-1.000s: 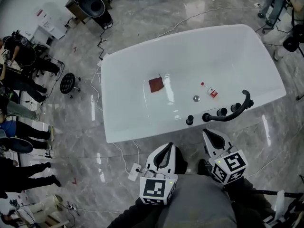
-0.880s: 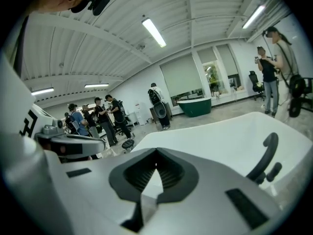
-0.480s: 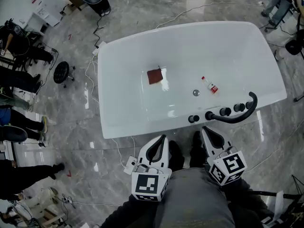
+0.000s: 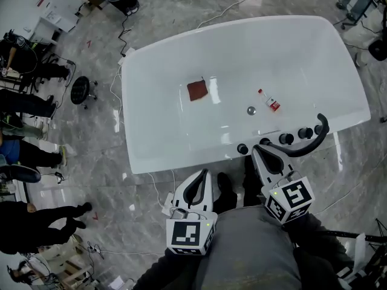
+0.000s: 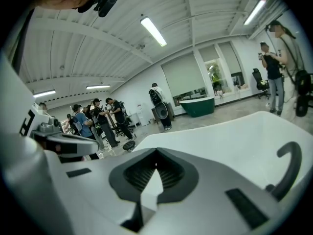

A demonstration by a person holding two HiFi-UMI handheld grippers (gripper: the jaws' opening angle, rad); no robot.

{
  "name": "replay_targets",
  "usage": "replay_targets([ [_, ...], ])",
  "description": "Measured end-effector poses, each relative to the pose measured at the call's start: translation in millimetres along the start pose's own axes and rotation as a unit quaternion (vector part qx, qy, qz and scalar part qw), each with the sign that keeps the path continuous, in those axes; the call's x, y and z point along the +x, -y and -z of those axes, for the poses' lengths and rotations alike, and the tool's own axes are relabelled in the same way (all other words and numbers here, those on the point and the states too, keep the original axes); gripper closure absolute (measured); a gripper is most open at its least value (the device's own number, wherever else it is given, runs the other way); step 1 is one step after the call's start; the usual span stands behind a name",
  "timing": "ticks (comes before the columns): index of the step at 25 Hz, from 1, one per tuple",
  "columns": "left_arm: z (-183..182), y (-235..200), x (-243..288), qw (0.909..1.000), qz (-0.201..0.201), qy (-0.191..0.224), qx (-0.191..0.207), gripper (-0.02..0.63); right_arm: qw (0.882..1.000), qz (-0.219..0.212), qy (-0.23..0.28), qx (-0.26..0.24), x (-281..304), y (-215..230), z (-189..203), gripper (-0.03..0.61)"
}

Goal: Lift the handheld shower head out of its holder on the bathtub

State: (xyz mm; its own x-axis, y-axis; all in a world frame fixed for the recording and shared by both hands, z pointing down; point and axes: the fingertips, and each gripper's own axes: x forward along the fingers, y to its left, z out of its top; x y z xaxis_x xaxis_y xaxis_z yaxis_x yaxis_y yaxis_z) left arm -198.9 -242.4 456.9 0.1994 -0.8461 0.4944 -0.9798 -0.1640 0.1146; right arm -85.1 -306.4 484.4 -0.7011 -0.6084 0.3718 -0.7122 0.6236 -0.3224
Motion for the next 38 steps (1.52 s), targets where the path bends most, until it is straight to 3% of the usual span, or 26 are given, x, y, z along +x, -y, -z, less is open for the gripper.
replay_targets([
  [7, -7.5, 12.4, 19.9, 0.9999, 0.008, -0.012, 0.001, 0.611, 1.000, 0.011, -0.017, 0.011, -1.3, 30.0, 5.5, 0.575],
  [14, -19.5, 13.3, 45.7, 0.9997, -0.001, -0.025, 0.004, 0.611, 0.999, -0.038, -0.015, -0.006, 16.4, 27.8, 0.3, 0.575],
  [19, -14.3, 7.5, 65.6, 0.9998, -0.010, -0.014, -0.010, 0.611, 0.996, -0.074, -0.009, -0.048, 37.8, 27.9, 16.2, 0.574],
  [21, -0.4, -0.7, 66.9, 0.9997, -0.011, -0.017, -0.012, 0.611, 0.995, -0.077, -0.011, -0.064, 47.9, 22.3, 26.4, 0.518],
  [25, 18.7, -29.2, 58.1, 0.9994, -0.021, -0.024, -0.016, 0.611, 0.989, -0.069, -0.007, -0.130, 65.5, 2.2, 33.9, 0.426],
  [38, 48.0, -61.9, 40.0, 0.9995, -0.005, -0.029, -0.012, 0.611, 0.985, 0.006, -0.007, -0.172, 78.1, -5.4, 61.5, 0.422],
])
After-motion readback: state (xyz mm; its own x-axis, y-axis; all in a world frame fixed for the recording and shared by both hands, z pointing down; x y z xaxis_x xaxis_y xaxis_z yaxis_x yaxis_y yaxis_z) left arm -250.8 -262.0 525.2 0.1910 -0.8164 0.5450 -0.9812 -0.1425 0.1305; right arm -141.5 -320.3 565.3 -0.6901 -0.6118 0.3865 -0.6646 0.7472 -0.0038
